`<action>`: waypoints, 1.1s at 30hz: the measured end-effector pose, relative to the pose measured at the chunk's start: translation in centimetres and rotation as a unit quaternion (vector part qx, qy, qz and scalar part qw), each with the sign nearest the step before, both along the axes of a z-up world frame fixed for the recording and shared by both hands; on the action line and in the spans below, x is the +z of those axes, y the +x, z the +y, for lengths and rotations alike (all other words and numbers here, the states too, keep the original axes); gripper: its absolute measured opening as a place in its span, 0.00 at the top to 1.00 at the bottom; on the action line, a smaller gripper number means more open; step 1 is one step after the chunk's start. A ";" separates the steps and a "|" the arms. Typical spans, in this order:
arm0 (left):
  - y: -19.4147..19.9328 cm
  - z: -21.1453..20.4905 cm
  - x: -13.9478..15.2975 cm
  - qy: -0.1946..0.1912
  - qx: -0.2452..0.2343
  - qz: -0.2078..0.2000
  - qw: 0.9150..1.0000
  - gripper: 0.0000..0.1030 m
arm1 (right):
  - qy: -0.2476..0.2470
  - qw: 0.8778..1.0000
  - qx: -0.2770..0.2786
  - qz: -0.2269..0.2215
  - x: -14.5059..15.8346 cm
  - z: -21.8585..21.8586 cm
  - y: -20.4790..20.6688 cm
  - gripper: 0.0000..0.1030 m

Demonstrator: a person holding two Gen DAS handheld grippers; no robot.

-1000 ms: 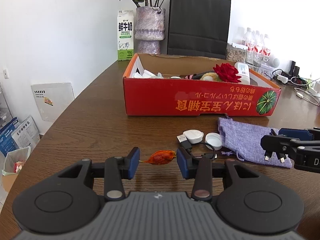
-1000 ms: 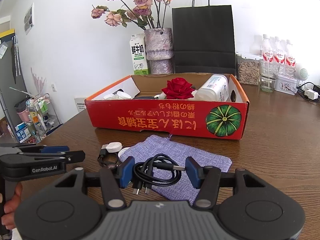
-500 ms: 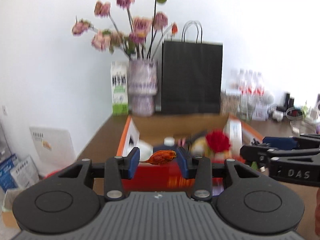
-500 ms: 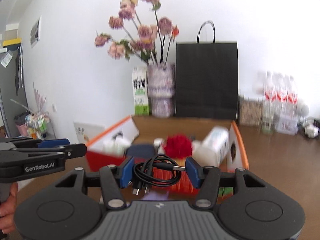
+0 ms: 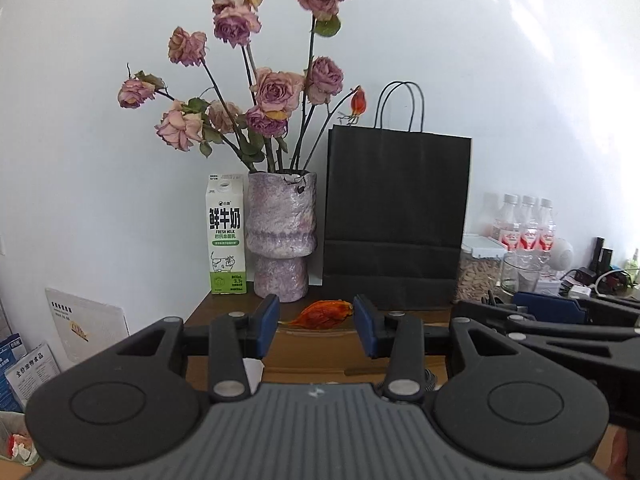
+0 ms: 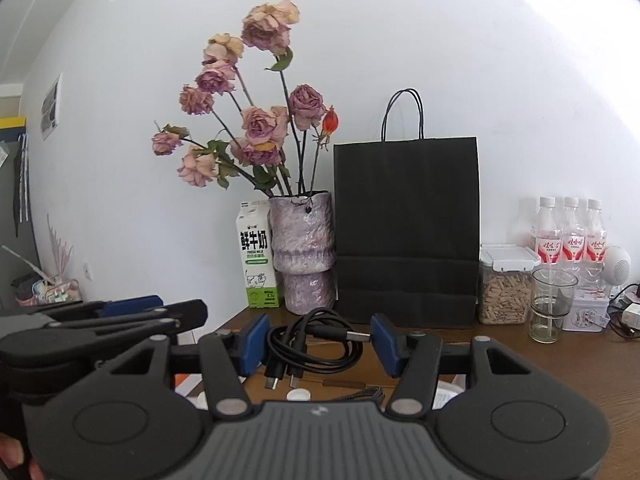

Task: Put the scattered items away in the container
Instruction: 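Carry the orange flower and black cable toward the box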

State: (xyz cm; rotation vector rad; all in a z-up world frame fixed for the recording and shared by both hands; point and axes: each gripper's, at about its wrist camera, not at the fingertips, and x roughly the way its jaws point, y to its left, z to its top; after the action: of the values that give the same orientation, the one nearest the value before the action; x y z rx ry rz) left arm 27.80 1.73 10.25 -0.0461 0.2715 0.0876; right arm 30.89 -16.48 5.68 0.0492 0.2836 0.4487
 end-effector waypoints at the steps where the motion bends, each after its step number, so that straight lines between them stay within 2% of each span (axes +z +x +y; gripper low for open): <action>1: 0.8 0.1 -0.1 -0.003 0.002 0.002 1.000 0.60 | 0.003 1.000 -0.001 0.004 -0.1 0.1 0.7 0.47; 5: 3.2 0.4 -1.6 0.002 0.007 0.018 1.000 0.60 | 0.007 1.000 -0.007 0.015 -1.3 0.4 3.0 0.47; 8: 4.4 1.0 -2.9 -0.011 0.012 0.033 0.999 0.60 | -0.005 1.000 -0.013 0.024 -2.1 0.4 4.3 0.47; 15: 6.2 1.1 -5.3 0.001 0.017 0.074 0.997 0.60 | -0.021 0.998 -0.018 0.049 -4.0 0.9 6.5 0.47; 28: 6.0 0.6 -5.5 0.024 0.023 0.076 0.997 0.59 | -0.040 0.998 -0.016 0.052 -4.4 1.3 6.1 0.46; 29: 6.0 0.6 -5.5 0.026 0.028 0.076 0.996 0.49 | -0.043 0.998 -0.017 0.052 -4.4 1.4 6.1 0.46; 30: 6.0 0.6 -5.5 0.028 0.034 0.077 0.996 0.28 | -0.048 0.997 -0.017 0.052 -4.3 1.4 6.1 0.41; 31: 6.0 0.7 -5.4 0.029 0.055 0.075 0.995 0.16 | -0.053 0.997 -0.017 0.052 -4.3 1.5 6.1 0.23; 32: 6.0 0.8 -5.3 0.030 0.071 0.069 0.995 0.00 | -0.056 0.997 -0.033 0.045 -4.3 1.5 6.0 0.12; 33: 5.9 1.0 -5.2 0.029 0.074 0.061 0.995 0.00 | -0.057 0.997 -0.044 0.037 -4.2 1.4 5.9 0.07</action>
State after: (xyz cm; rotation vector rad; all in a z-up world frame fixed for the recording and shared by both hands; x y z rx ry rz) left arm 33.66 2.75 5.03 -0.0039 0.3874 0.2462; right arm 36.79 -15.11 1.50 -0.0323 0.3779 0.3431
